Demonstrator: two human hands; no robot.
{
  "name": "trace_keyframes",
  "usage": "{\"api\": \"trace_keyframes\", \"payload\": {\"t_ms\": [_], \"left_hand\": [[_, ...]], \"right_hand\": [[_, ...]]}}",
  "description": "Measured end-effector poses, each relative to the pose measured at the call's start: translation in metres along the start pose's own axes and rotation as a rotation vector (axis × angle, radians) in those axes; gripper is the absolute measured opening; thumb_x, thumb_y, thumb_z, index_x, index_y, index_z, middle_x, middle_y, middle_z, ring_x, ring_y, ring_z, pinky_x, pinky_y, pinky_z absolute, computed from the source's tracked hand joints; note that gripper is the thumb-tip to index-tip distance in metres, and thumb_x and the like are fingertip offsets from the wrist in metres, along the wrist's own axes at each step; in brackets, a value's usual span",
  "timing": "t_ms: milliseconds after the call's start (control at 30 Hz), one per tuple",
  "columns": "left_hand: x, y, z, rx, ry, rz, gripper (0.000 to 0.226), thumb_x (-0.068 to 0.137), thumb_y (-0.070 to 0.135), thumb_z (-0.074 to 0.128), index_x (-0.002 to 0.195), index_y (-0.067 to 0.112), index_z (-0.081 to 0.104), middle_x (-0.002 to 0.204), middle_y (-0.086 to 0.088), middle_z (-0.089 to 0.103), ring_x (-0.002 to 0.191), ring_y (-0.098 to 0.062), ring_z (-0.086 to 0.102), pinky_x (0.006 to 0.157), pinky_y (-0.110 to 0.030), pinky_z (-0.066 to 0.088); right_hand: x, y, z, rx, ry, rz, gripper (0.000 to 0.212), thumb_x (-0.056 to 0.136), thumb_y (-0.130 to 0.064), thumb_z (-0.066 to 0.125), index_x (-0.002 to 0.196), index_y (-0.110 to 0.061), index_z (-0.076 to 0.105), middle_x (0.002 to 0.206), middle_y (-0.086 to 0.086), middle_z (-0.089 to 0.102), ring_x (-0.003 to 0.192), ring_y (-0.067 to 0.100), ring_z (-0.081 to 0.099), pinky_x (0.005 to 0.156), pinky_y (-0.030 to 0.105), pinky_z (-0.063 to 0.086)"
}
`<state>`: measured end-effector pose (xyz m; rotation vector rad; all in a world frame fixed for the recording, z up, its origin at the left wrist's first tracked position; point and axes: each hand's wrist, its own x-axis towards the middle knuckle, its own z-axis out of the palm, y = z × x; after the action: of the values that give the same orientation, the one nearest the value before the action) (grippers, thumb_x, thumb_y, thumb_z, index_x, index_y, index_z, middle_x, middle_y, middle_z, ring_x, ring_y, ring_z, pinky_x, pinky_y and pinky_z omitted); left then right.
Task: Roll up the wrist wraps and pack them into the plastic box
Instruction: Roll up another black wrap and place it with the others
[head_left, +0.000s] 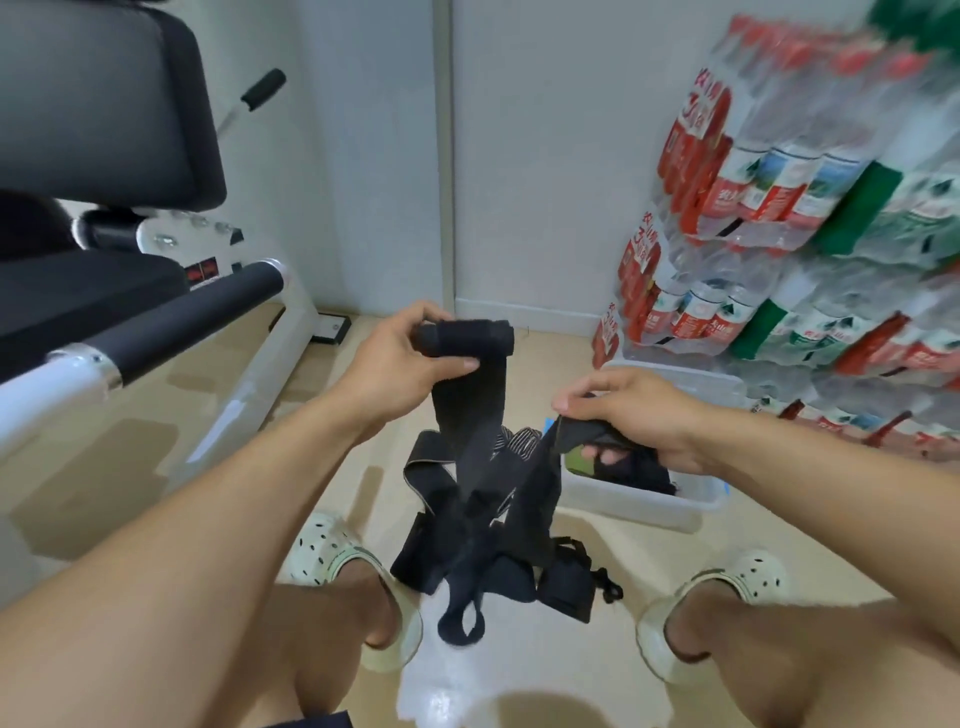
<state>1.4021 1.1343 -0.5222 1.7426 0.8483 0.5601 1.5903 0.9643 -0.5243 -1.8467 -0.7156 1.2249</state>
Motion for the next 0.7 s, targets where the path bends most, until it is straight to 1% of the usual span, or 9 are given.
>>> {"api": "trace_keyframes", "payload": {"t_ms": [100,200,300,400,467,500,533,600,700], "left_hand": [[-0.001,0.002,-0.001,0.095,-0.017,0.065,0.037,0.073,0.002,0.087,0.089,0.03,0.068,0.107,-0.002,0.069,0.089,-0.01,0.061,0.074,-0.015,0.046],[0.0,0.0,-0.001,0.163,-0.052,0.111,0.043,0.071,-0.006,0.083,0.083,0.033,0.07,0.111,-0.006,0.068,0.095,-0.016,0.064,0.089,-0.035,0.055],[0.0,-0.002,0.0,0.243,-0.109,0.117,0.048,0.072,-0.012,0.075,0.083,0.035,0.071,0.109,-0.004,0.066,0.096,-0.022,0.065,0.084,-0.051,0.058],[0.001,-0.002,0.004,0.297,-0.162,0.149,0.047,0.075,-0.013,0.071,0.085,0.033,0.071,0.111,0.0,0.065,0.1,-0.015,0.063,0.093,-0.038,0.053],[0.001,0.0,0.008,0.326,-0.197,0.171,0.046,0.076,-0.013,0.072,0.087,0.032,0.071,0.108,0.004,0.065,0.098,-0.012,0.063,0.09,-0.028,0.051],[0.001,0.001,0.009,0.317,-0.212,0.175,0.044,0.076,-0.014,0.072,0.088,0.029,0.071,0.103,0.006,0.068,0.094,-0.011,0.063,0.087,-0.029,0.052],[0.0,0.002,0.011,0.293,-0.222,0.174,0.042,0.076,-0.016,0.071,0.089,0.024,0.072,0.096,0.007,0.07,0.089,-0.011,0.064,0.085,-0.031,0.054],[-0.001,0.004,0.013,0.243,-0.227,0.18,0.038,0.076,-0.017,0.073,0.091,0.018,0.071,0.089,0.006,0.074,0.084,-0.014,0.067,0.083,-0.033,0.057],[-0.002,0.005,0.015,0.154,-0.23,0.178,0.035,0.076,-0.012,0.079,0.093,0.017,0.069,0.091,-0.001,0.074,0.088,-0.022,0.069,0.084,-0.033,0.058]], "right_hand": [[-0.003,-0.002,-0.007,0.159,-0.054,0.031,0.02,0.1,-0.023,0.063,0.11,-0.008,0.071,0.098,0.012,0.076,0.08,0.023,0.072,0.062,0.028,0.056],[-0.004,-0.008,-0.018,0.208,-0.131,-0.036,0.031,0.1,-0.003,0.048,0.119,-0.012,0.07,0.112,0.012,0.074,0.095,0.023,0.07,0.069,0.03,0.059],[-0.002,-0.006,-0.015,0.089,-0.12,-0.216,0.05,0.091,0.017,0.049,0.126,-0.016,0.065,0.111,0.007,0.076,0.101,0.021,0.072,0.077,0.03,0.061],[0.003,-0.004,-0.009,-0.173,0.157,-0.383,0.032,0.088,0.007,0.07,0.102,-0.021,0.074,0.082,-0.003,0.079,0.08,0.008,0.076,0.079,0.025,0.059],[0.005,-0.006,-0.008,-0.305,0.269,-0.414,0.008,0.091,-0.018,0.076,0.091,-0.025,0.078,0.06,-0.008,0.07,0.055,0.001,0.064,0.061,0.02,0.052],[0.006,-0.007,-0.008,-0.447,0.334,-0.442,0.006,0.091,-0.034,0.077,0.089,-0.029,0.08,0.056,-0.006,0.064,0.051,0.004,0.056,0.054,0.024,0.045],[0.009,-0.006,-0.008,-0.597,0.395,-0.455,0.015,0.088,-0.046,0.076,0.088,-0.032,0.081,0.06,-0.005,0.06,0.054,0.008,0.051,0.053,0.028,0.039],[0.013,-0.005,-0.006,-0.653,0.447,-0.506,0.017,0.086,-0.051,0.075,0.083,-0.034,0.078,0.074,-0.007,0.054,0.069,0.011,0.051,0.058,0.033,0.038],[0.022,0.003,-0.003,-0.538,0.401,-0.537,0.014,0.095,-0.029,0.067,0.097,-0.03,0.081,0.081,-0.015,0.066,0.078,0.015,0.06,0.063,0.031,0.045]]}}
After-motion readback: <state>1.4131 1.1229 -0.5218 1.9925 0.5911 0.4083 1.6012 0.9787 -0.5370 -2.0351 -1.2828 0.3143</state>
